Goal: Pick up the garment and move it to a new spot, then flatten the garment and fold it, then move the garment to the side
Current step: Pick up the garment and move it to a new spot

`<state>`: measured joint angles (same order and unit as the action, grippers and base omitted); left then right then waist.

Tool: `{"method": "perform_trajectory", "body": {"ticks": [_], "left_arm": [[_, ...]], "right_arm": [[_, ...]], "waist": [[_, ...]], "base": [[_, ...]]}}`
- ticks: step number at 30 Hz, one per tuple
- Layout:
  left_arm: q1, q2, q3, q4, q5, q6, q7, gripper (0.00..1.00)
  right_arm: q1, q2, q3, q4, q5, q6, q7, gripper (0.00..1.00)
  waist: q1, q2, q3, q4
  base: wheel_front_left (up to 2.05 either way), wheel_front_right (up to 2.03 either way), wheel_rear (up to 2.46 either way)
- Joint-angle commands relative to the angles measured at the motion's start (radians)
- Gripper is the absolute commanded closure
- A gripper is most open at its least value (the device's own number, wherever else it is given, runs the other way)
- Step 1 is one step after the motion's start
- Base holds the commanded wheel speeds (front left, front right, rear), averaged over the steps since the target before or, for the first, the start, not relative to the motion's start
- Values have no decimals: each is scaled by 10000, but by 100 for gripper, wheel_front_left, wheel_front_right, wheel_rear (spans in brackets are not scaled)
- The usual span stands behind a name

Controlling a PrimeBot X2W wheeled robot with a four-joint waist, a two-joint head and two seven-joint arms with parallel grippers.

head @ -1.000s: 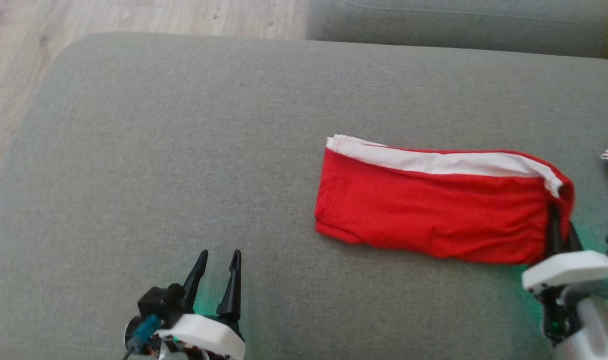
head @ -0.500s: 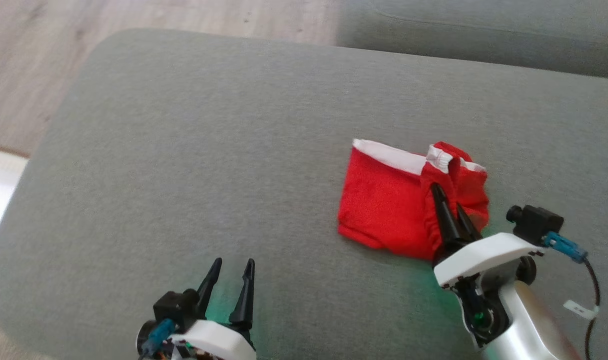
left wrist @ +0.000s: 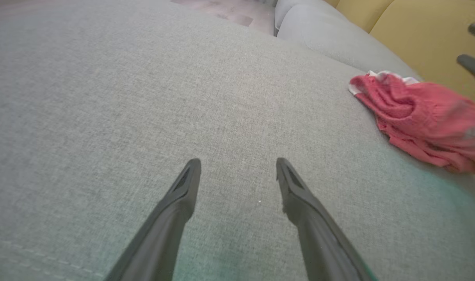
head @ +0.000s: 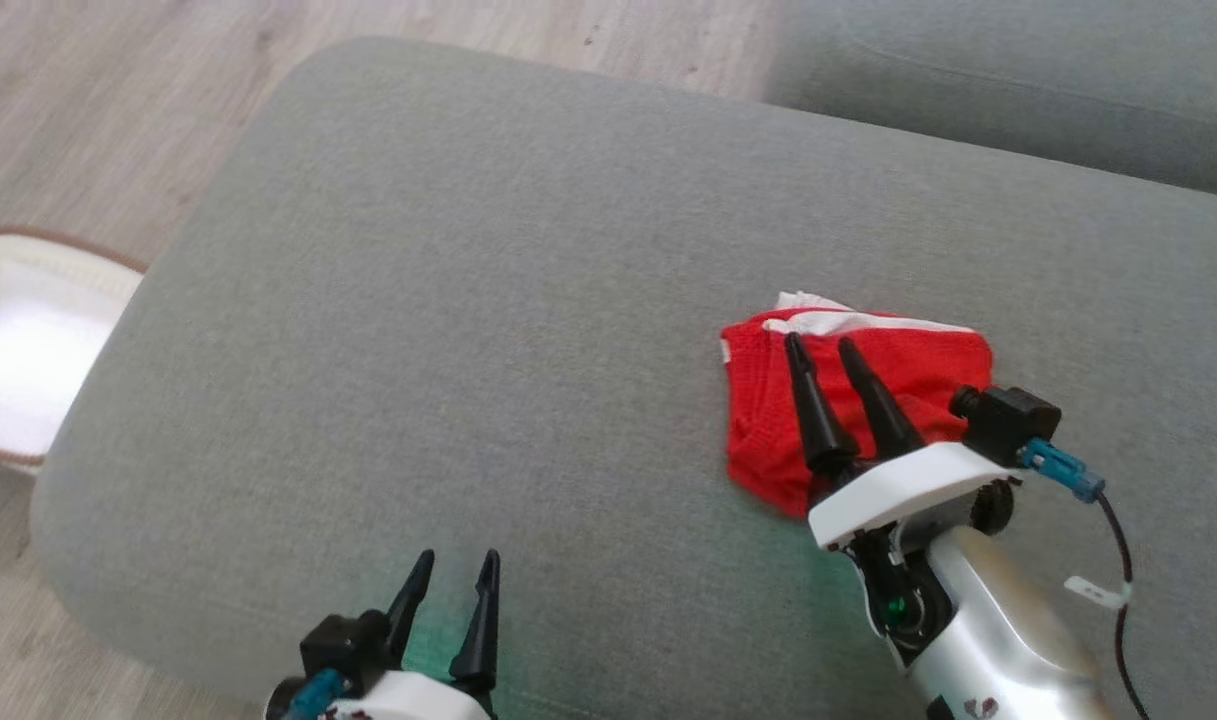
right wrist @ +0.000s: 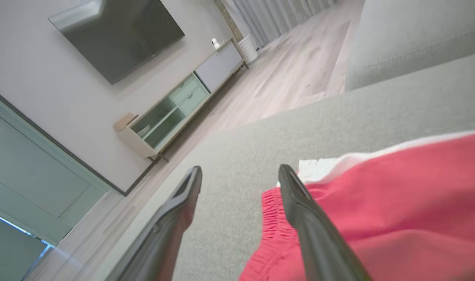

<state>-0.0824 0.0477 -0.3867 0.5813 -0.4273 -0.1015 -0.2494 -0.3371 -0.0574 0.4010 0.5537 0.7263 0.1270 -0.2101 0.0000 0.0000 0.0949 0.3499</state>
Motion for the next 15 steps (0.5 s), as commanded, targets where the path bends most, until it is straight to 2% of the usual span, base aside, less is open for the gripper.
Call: {"method": "perform_trajectory", "body": {"ticks": [1,4,6,10,15], "left_arm": [[-260,26,372,-301,133,52,-124,0],[-241,26,614,-542,323,110,-124,0],[-245,26,793,-765,476,152,-124,0],[-245,26,1201,-1309,899,228,-124,0],[-54,26,1701,-1911,1389,332,-124,0]], "right_arm": [[-284,70,132,-208,-211,37,-214,0],[-209,71,-326,-71,-1254,37,-453,0],[-22,69,-1050,-50,-1976,37,-500,0],[662,70,-2689,-950,-3877,37,-512,0],[1731,71,-3775,-1793,-4848,37,-514,0]], "waist": [[0,0,-134,-238],[0,0,-300,-685],[0,0,-402,-990],[0,0,-561,-1526],[0,0,-715,-2037]], "base": [[0,0,0],[0,0,0],[0,0,0],[0,0,0],[0,0,0]]}}
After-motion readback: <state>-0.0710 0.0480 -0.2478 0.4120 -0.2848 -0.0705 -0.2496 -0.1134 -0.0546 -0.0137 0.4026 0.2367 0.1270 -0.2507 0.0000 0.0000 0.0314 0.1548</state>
